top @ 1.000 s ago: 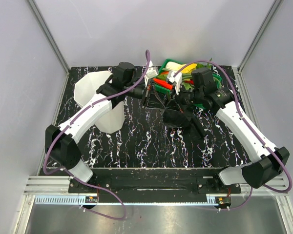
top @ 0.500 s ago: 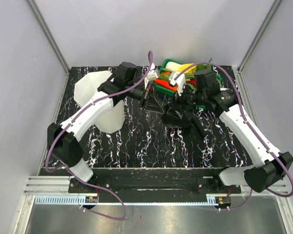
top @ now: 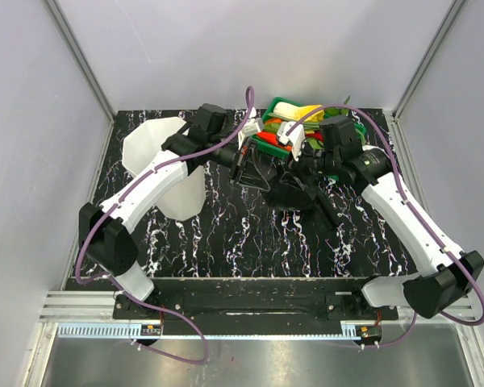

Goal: Put the trash bags into the trash bin
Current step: Unfold the trash bag at the center of the board.

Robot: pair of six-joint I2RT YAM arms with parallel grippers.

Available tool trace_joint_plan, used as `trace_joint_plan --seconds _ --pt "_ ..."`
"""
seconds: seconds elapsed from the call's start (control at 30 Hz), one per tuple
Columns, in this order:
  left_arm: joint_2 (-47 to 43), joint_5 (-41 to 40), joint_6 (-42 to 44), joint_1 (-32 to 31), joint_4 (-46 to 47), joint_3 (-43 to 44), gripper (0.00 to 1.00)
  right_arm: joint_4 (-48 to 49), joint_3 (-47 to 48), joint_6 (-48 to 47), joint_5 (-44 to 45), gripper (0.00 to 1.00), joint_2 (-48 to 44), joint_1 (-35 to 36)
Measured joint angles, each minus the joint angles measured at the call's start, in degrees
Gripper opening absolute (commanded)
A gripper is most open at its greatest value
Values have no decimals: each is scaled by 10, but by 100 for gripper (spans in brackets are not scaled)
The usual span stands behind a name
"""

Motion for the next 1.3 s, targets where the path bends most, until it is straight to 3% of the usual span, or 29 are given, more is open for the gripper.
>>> trace_joint_plan --seconds 0.03,0.07,0.1,0.23,0.5,0.57,0.8,0.93,1.07,1.3 --pt "0 0 1 0 0 0 0 0 0 0 0 9 0 0" --pt "0 0 2 0 -1 0 1 1 0 1 0 3 0 0" --pt "0 0 3 0 -2 0 9 1 0 5 0 1 0 1" --pt "1 4 8 0 -5 0 27 5 0 18 8 0 2 1" --pt "0 17 26 0 -6 0 81 16 -6 40 43 0 21 -3" --pt "-5 15 36 0 -7 -3 88 14 -7 40 13 0 21 -11" --pt "-59 -24 89 10 -7 -29 95 -48 31 29 -164 0 49 -100" --pt "-81 -31 75 49 40 -50 95 -108 70 2 -241 0 84 -122" --pt "-83 -34 65 76 70 -66 94 -148 83 -9 -292 0 108 -129" --pt "-83 -45 63 51 85 -94 92 -157 94 12 -330 0 117 -134"
